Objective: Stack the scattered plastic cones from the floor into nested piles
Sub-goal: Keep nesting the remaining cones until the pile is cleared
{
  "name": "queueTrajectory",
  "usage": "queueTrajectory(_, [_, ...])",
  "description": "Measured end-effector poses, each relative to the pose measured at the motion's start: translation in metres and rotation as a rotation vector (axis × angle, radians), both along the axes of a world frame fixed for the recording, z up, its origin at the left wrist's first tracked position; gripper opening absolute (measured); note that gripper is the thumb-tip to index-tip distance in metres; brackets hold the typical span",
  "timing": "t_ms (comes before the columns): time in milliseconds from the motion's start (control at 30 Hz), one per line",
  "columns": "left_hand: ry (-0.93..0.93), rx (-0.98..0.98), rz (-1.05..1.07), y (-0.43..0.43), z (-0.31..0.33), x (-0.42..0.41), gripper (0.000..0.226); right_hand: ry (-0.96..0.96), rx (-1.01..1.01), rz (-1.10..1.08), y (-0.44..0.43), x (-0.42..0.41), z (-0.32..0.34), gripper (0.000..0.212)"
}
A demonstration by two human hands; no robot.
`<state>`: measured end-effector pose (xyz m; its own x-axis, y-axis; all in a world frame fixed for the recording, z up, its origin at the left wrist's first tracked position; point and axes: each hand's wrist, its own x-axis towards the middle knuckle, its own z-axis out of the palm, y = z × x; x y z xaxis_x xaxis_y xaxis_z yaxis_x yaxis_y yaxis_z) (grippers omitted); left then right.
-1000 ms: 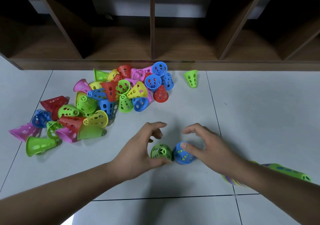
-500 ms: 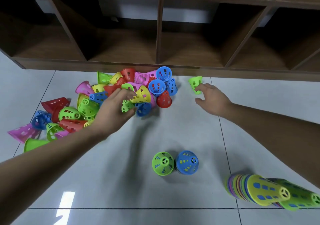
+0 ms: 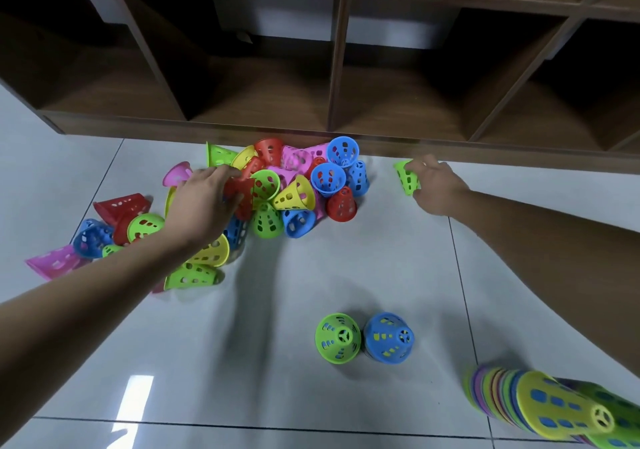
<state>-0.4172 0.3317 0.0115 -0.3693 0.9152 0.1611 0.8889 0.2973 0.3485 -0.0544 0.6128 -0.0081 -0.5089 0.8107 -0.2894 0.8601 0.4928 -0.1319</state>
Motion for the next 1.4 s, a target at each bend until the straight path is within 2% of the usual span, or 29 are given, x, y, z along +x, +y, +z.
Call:
queueTrajectory(67, [-0.001, 0.005, -0.021, -0.002, 0.001, 0.001, 0.029, 0.013, 0.011, -0.026, 0.000, -0.001, 0.001, 0.062])
queueTrajectory(200, [-0.029, 0.079, -0.068, -0.003, 0.012, 0.017, 0.023, -0.004, 0.023, -0.020, -0.007, -0.001, 0.003, 0.038])
queueTrajectory(367, [-0.188, 0.116, -0.150, -0.011, 0.029, 0.053, 0.026, 0.057, -0.028, -0.029, -0.018, 0.017, 0.005, 0.016])
queueTrajectory(533, [-0.317, 0.072, -0.269, -0.028, 0.020, 0.083, 0.027, 0.173, -0.098, 0.047, -0.042, 0.046, 0.002, 0.021])
queueTrajectory(667, [-0.394, -0.036, -0.257, -0.039, 0.002, 0.097, 0.027, 0.262, -0.186, 0.059, -0.081, 0.060, 0.001, 0.022])
queueTrajectory(833, [-0.703, -0.229, -0.160, -0.050, -0.021, 0.104, 0.023, 0.392, -0.376, -0.090, -0.136, 0.065, 0.006, 0.025])
queueTrajectory(933, [-0.818, -0.275, -0.103, -0.060, -0.034, 0.103, 0.022, 0.441, -0.522, -0.247, -0.161, 0.069, 0.008, 0.011])
queueTrajectory(1000, [-0.787, -0.296, -0.096, -0.065, -0.043, 0.100, 0.024, 0.403, -0.500, -0.277, -0.169, 0.076, 0.004, 0.012])
queueTrajectory(1100, [-0.634, -0.286, -0.152, -0.072, -0.049, 0.097, 0.032, 0.340, -0.430, -0.220, -0.174, 0.084, 0.000, 0.025])
queueTrajectory(1200, [-0.486, -0.206, -0.286, -0.075, -0.047, 0.097, 0.044, 0.183, -0.282, -0.042, -0.176, 0.082, 0.001, 0.039])
queueTrajectory(1300, [-0.252, -0.148, -0.452, -0.074, -0.043, 0.097, 0.055, 0.118, -0.157, 0.182, -0.179, 0.074, 0.007, 0.051])
queueTrajectory(1400, [-0.090, -0.195, -0.549, -0.073, -0.042, 0.099, 0.062, 0.055, -0.060, 0.400, -0.182, 0.066, 0.005, 0.066])
